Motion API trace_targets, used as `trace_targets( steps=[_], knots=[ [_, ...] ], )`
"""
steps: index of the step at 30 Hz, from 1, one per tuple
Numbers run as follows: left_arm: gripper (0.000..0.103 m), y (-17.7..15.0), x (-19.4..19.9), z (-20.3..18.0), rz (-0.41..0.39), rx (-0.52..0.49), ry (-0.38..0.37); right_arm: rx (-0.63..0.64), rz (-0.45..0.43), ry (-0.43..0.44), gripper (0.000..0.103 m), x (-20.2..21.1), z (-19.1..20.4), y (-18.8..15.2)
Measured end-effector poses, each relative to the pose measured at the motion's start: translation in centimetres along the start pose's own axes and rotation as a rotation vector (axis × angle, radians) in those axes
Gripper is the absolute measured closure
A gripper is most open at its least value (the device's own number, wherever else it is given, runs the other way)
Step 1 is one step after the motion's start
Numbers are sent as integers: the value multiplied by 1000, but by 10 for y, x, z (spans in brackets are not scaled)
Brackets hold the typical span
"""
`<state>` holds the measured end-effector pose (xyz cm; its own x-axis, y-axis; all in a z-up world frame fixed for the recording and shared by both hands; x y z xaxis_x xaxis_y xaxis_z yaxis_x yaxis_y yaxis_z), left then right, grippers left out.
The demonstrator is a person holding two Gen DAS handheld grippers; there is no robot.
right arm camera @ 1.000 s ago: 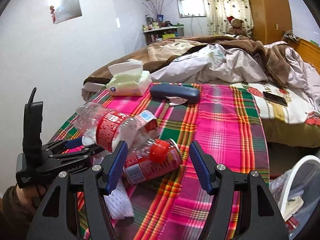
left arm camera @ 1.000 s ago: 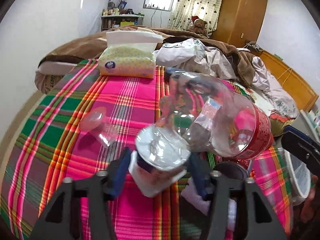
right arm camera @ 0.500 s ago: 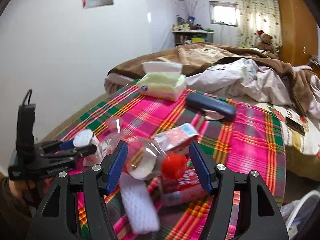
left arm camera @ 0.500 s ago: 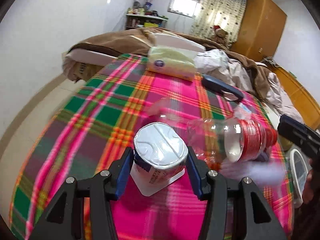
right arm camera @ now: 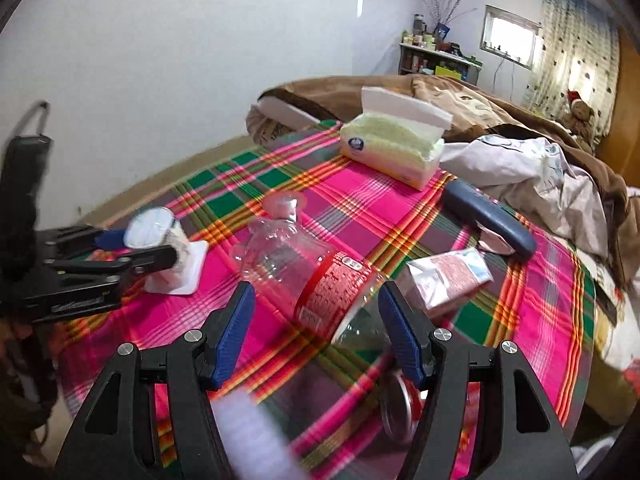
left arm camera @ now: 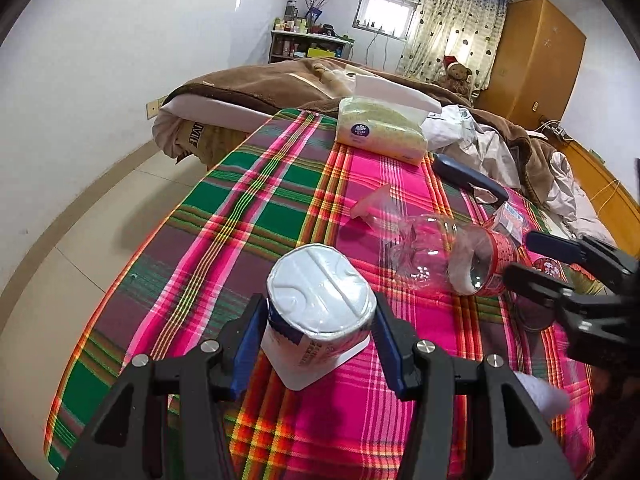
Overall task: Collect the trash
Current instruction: 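Grasp the white paper cup with the left gripper while the right gripper grasps the clear Coke bottle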
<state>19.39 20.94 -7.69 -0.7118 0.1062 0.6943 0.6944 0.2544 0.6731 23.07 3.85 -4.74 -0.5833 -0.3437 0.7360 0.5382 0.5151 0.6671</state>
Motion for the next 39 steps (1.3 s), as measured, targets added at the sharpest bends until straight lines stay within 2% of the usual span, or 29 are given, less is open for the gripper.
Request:
trace_targets(
  steps=[3,8,10,11,15,21,24,31,33,34,39],
  knots=[
    [49,1,0,2,0,12,-11,25,0,-2,35,-8,1,6],
    [49,3,-1,1,7,-2,-11,17,7,49,35,-17,3,22],
    [47,2,-2,3,8,4,-20,50,53,75,35,-27,9,22],
    [47,3,-3,3,10,6,-23,66,60,68,31,-29,11,22],
    [46,3,-3,6,8,10,-29,111,120,56,28,-31,19,15],
    [46,5,-5,11,10,11,-28,74,258,132,28,-32,27,-3],
    [46,6,-7,13,11,11,-25,52,251,97,28,-36,26,-5],
    [46,7,-15,12,26,1,-24,-51,254,99,29,-42,21,-13],
    [46,8,-19,12,35,2,-13,-85,245,101,30,-40,16,-14],
    [46,9,-20,11,33,5,-13,-97,235,100,35,-38,14,-14],
    [47,10,-21,5,28,-16,1,-140,207,102,35,-34,9,-15]
  ],
)
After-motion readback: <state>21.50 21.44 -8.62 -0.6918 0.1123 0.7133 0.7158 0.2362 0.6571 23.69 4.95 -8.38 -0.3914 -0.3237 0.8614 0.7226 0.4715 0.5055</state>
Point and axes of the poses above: each gripper's, at about its wrist camera, not at the fingertips, and x roughly against the way its jaws point, z to its left, y to its top, the point moved 7 cm from there along -x, roughly the way its jaws point, and after that the axes turned 5 degrees about -y, right-handed, at the moved point
